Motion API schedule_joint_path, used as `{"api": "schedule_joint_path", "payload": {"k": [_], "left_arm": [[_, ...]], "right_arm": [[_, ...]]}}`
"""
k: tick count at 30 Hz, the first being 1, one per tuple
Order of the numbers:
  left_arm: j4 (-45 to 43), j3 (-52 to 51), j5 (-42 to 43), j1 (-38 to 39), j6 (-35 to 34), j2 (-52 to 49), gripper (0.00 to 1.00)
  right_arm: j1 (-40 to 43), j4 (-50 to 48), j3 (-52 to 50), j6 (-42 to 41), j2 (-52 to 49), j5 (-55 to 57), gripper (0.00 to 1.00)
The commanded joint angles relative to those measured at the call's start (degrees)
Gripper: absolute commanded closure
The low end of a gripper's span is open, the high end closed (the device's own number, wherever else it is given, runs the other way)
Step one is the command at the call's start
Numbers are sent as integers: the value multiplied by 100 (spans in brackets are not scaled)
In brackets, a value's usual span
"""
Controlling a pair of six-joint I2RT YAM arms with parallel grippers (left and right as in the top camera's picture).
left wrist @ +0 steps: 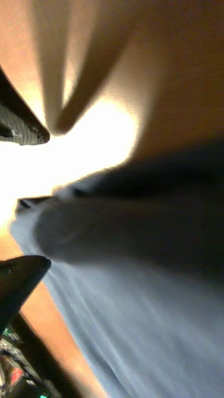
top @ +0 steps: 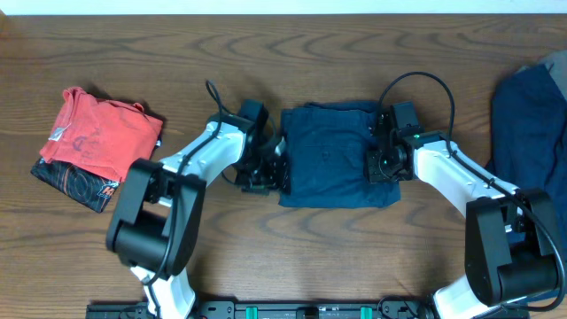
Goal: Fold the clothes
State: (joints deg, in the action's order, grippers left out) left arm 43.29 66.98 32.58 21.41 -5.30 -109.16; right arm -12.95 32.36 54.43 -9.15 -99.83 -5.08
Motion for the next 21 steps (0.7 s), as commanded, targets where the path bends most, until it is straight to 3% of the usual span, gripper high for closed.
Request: {"api": "schedule_joint_path", "payload": {"k": [1, 3, 10, 21], "left_arm": [[-551, 13, -24, -57, 42, 529, 16], [-1121, 13, -22, -61, 57, 599, 1], [-2444, 11, -20, -61, 48, 203, 2], [-2973, 11, -13, -48, -212, -918, 2]], "right_arm": [[90, 28, -149, -2, -61, 424, 48], [90, 37, -149, -2, -61, 415, 46], [90, 125, -149, -2, -61, 420, 43], [90, 177, -149, -2, -61, 420, 41]]}}
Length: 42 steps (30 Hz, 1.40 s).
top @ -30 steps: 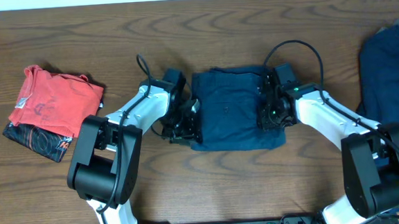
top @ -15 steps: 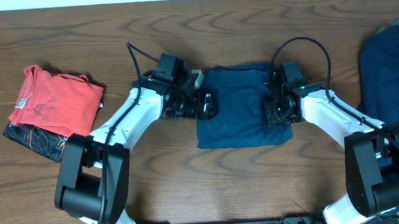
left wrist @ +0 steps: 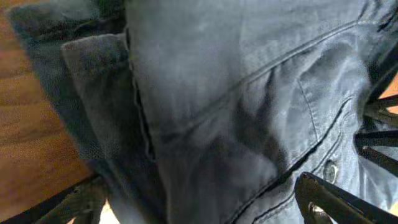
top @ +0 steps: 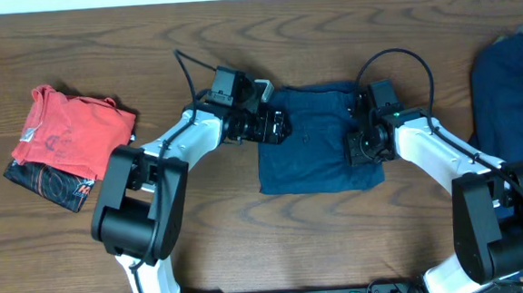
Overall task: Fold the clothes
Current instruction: 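Carry the folded shorts left with the left gripper onto the red shirt stack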
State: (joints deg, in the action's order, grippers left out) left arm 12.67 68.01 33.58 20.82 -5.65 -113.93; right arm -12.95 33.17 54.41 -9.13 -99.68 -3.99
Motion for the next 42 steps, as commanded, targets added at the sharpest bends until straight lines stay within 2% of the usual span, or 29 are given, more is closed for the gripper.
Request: {"api": "schedule_joint_path", "payload": {"k": [1, 5, 8, 9, 10, 15, 18, 23, 29, 36, 42], "left_arm": [[94, -92, -46, 28, -280, -514, 0], [87, -92, 503, 155, -291, -625, 36], [-2, -90, 501, 256, -308, -619, 79], [-31, -90, 501, 260, -308, -616, 89], [-44, -87, 496, 256, -308, -597, 94], [33, -68, 442, -94, -306, -195, 94], [271, -61, 48, -527, -306, 356, 94], [715, -59, -809, -1563, -297, 1532, 94], [737, -59, -1547, -3117, -48, 2544, 94], [769, -61, -2251, -4852, -42, 2437, 94], [887, -61, -2249, -5646, -411, 1947, 94]], "right_arm": [[90, 94, -146, -2, -76, 310, 41], [90, 92, -146, -4, -76, 310, 42], [90, 85, -144, -4, -74, 310, 41], [90, 85, -138, -7, -72, 310, 41], [90, 92, -116, -4, -70, 310, 40], [116, 444, 208, -7, 177, 315, 37], [214, 796, 575, -4, 483, 315, 35], [402, 1237, 1121, -2, 1143, 313, 32], [474, 1375, 1228, -2, 1784, 310, 31], [474, 1506, 1228, -4, 1906, 308, 31], [474, 1539, 1228, -2, 1906, 310, 31]]}}
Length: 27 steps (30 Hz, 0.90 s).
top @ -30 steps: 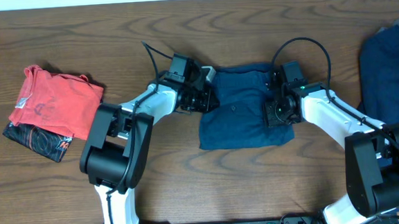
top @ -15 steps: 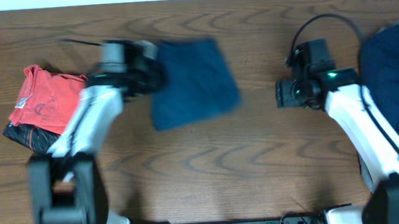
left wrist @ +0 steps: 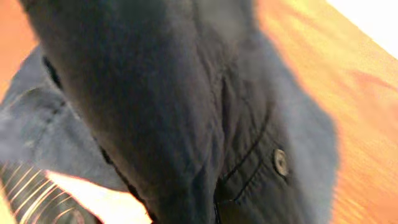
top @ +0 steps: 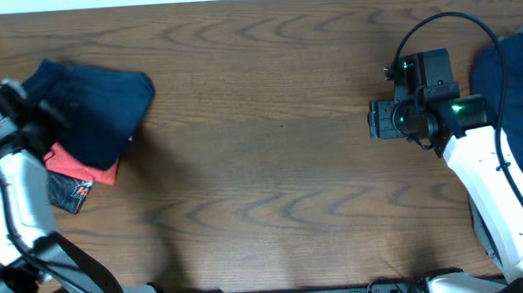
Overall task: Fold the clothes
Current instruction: 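Carry the folded shorts left with the left gripper onto the red shirt stack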
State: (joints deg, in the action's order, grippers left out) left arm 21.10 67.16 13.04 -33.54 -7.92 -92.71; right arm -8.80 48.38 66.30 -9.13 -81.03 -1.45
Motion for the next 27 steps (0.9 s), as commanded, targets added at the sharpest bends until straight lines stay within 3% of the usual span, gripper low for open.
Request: {"api": "schedule_joint_path", "payload": {"k": [1, 2, 4, 5, 8, 12, 17, 23, 25, 27], "left_arm": [[76, 24, -192, -282, -273, -247, 88], [109, 24, -192, -339, -345, -293, 76], [120, 24, -151, -389, -385, -341, 35], [118, 24, -153, -391, -431, -341, 23], [114, 26, 57, -389, -710, -247, 1], [50, 26, 931, -280, -721, 37, 2], [129, 26, 1023, 509, -433, 470, 2], [702, 26, 525, 2109, -164, 498, 2], [1143, 26, 114, 2660, -96, 472, 2], [1753, 26, -413, 3152, -68, 472, 2]], "right_arm": [[59, 28, 39, -2, 42, 57, 31], [59, 44, 39, -2, 42, 57, 31], [59, 68, 39, 0, 42, 57, 29], [59, 72, 39, 0, 42, 59, 28], [76, 74, 39, 0, 42, 59, 25], [184, 26, 39, -4, 35, 55, 21], [485, -140, 39, -2, 20, -474, 13], [1220, -105, 39, 37, -103, -1069, 9], [1480, 111, 39, 267, -168, -1156, 1], [1698, 474, 39, 426, -243, -1150, 1]]}}
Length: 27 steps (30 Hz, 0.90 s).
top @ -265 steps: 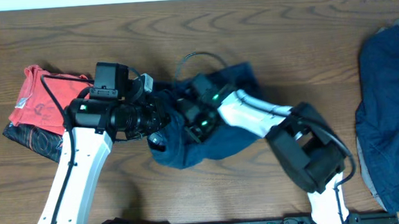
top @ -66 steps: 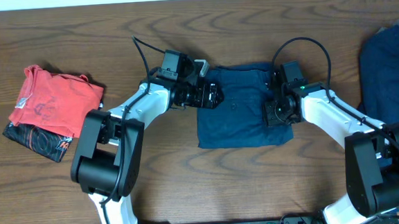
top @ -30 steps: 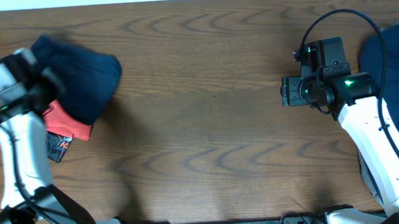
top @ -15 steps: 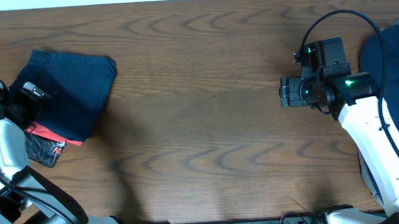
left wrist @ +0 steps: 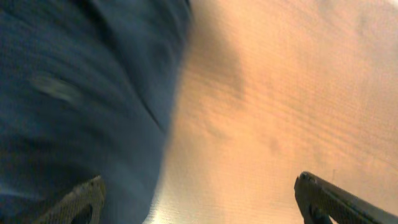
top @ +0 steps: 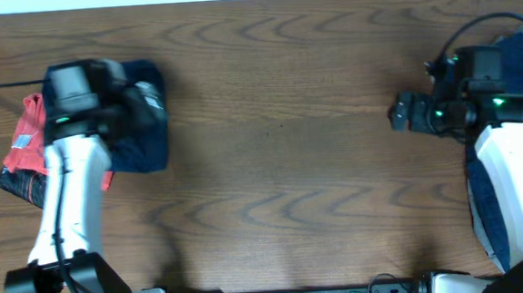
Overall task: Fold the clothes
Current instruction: 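Carry the folded shorts left with the left gripper onto the red shirt stack, then release the shorts on the stack and pull the left gripper back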
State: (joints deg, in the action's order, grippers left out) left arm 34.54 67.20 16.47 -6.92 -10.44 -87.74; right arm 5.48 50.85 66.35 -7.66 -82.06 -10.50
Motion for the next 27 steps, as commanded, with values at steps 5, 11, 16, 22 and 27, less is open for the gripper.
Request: {"api": "schedule_joint_path", "payload": {"k": [5, 11, 16, 22, 27], "left_arm": [[1403, 22, -1735, 1001, 70, -22, 2], [1261, 22, -1735, 1010, -105, -22, 2], [846, 22, -1692, 1012, -310, -24, 2], [682, 22, -1283, 1056, 223, -7, 2], [1121, 22, -1261, 1110, 223, 247, 2]], "right_arm": [[581, 997, 33, 824, -262, -203, 1], [619, 1062, 33, 817, -260, -136, 1], [619, 1062, 33, 817, -260, -136, 1], [621, 975, 35, 769, -260, -181, 1], [726, 1104, 181, 686, -223, -175, 1]]}}
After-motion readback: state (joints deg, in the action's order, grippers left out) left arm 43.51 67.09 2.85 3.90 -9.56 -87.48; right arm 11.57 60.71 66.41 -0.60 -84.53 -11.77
